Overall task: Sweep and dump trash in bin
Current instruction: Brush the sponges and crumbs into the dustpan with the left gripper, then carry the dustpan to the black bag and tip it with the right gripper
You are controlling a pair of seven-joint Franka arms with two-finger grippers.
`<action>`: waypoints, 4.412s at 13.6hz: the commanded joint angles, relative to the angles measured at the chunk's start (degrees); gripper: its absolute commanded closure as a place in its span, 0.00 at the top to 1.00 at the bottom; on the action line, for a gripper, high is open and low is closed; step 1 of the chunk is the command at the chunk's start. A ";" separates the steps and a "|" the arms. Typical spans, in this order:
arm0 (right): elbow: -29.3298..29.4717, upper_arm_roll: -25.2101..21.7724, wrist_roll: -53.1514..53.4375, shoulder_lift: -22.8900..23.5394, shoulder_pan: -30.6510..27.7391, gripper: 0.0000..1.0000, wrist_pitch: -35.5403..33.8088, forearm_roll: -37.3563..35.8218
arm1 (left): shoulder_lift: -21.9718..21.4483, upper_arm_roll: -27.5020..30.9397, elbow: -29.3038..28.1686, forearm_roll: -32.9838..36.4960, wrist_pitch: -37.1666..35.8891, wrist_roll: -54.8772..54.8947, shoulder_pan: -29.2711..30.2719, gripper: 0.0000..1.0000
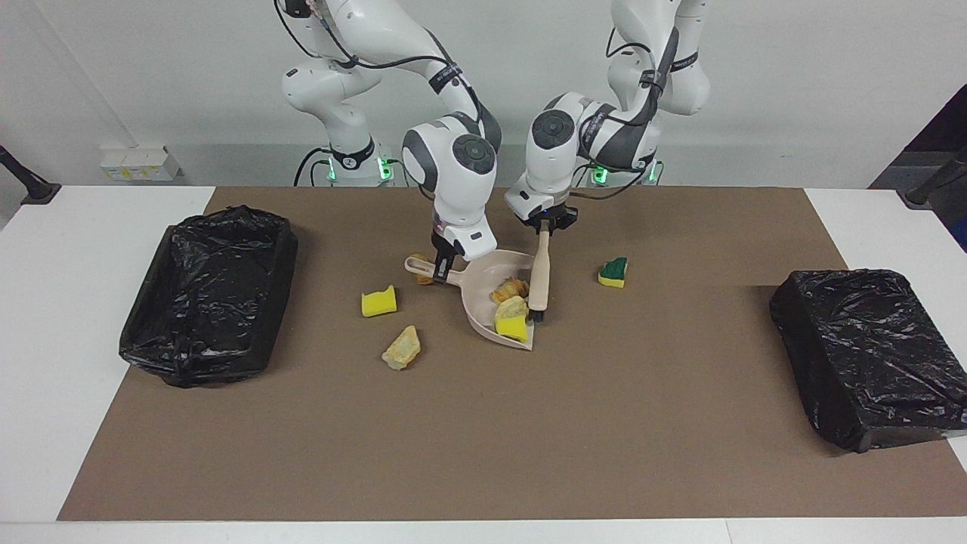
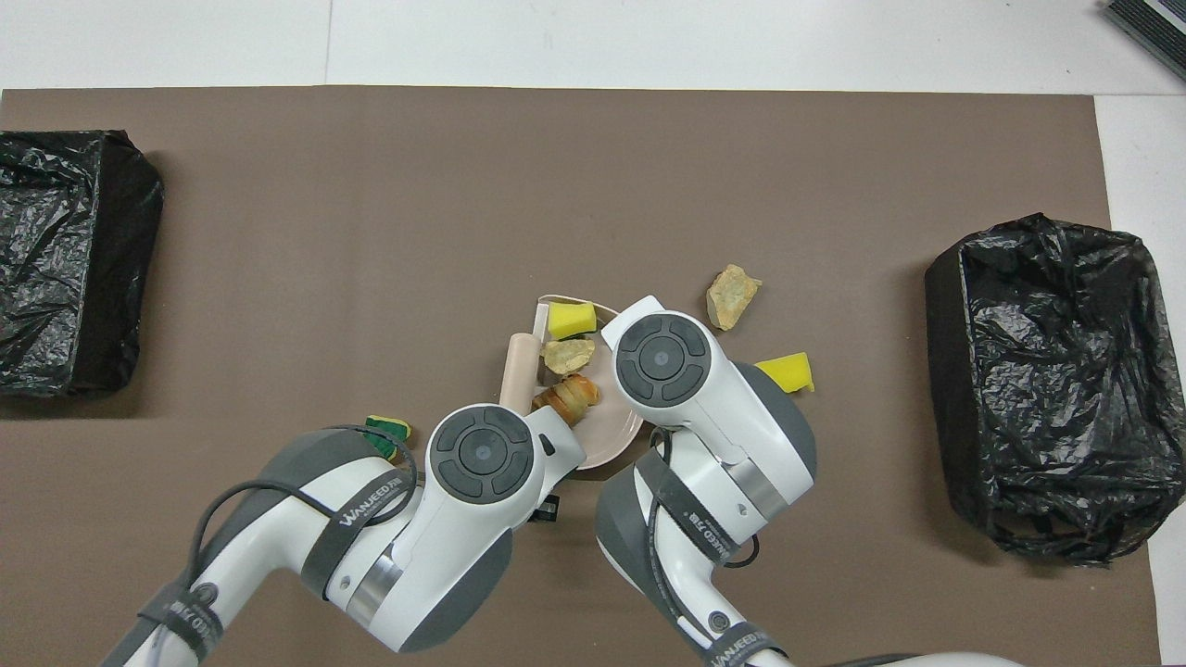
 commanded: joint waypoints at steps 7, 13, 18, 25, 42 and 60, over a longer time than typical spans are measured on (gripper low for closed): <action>-1.62 0.38 0.83 -1.65 -0.29 0.00 -0.75 -1.38 | -11.35 1.58 -7.25 -1.19 -16.65 -21.40 3.19 0.00; -1.71 0.29 -1.11 -1.65 -0.29 0.00 -0.22 -1.55 | -17.68 1.50 -16.22 -1.19 -16.31 -39.68 3.02 0.00; -1.62 0.29 -1.02 -1.65 -0.29 0.00 -0.31 -1.55 | -13.49 1.58 -17.29 -1.36 -4.64 -41.83 4.32 0.00; -1.62 0.29 -0.67 -1.65 -0.29 0.00 -0.40 -1.55 | -3.55 1.58 -9.75 -1.19 1.45 -20.77 9.43 0.00; -1.71 0.29 -0.41 -1.65 -0.29 0.00 -0.40 -1.55 | -0.47 1.50 -1.81 -0.57 -2.43 7.92 12.95 0.00; -1.71 0.29 -0.41 -1.65 -0.29 0.00 -0.57 -1.55 | -1.16 1.49 -1.48 -5.76 0.33 0.72 -3.40 0.00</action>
